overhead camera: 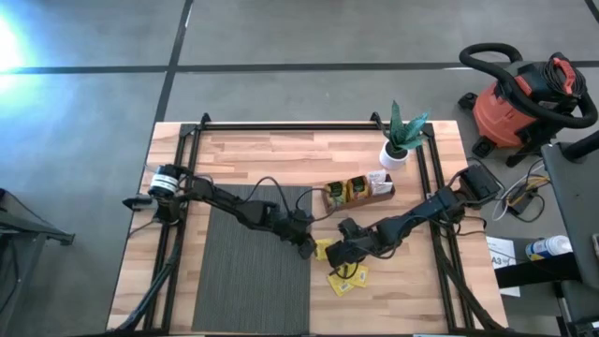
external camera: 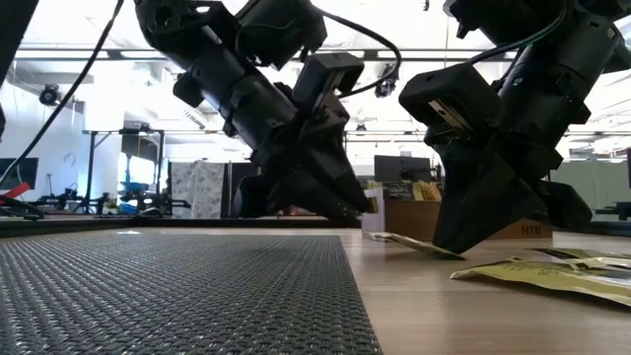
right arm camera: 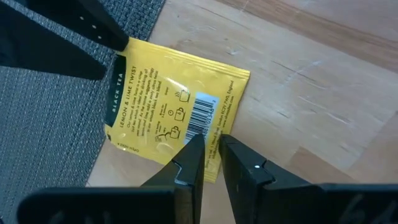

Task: Pick & Place Tea
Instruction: Put the yellow tea bag into the middle section of the wooden organizer

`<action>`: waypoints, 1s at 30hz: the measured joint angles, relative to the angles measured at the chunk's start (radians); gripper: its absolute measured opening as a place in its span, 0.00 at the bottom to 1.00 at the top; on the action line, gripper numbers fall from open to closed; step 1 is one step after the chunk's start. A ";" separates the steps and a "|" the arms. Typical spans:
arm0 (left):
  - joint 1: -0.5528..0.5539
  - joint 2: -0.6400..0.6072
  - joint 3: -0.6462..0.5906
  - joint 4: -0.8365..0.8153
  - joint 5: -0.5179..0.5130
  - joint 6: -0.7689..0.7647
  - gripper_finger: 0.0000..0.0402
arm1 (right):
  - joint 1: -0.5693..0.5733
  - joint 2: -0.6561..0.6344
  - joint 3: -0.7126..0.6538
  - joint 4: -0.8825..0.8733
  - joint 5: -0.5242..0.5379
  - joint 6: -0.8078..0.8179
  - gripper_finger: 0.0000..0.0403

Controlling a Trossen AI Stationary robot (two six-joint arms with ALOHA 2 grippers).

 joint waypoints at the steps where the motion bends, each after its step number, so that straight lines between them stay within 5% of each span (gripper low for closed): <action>1: 0.000 0.002 -0.002 0.000 0.000 -0.001 0.22 | 0.000 0.000 0.000 0.000 0.000 -0.002 0.13; 30: 0.041 0.004 -0.044 0.078 0.088 -0.053 0.22 | 0.000 0.000 -0.002 -0.001 -0.003 -0.007 0.13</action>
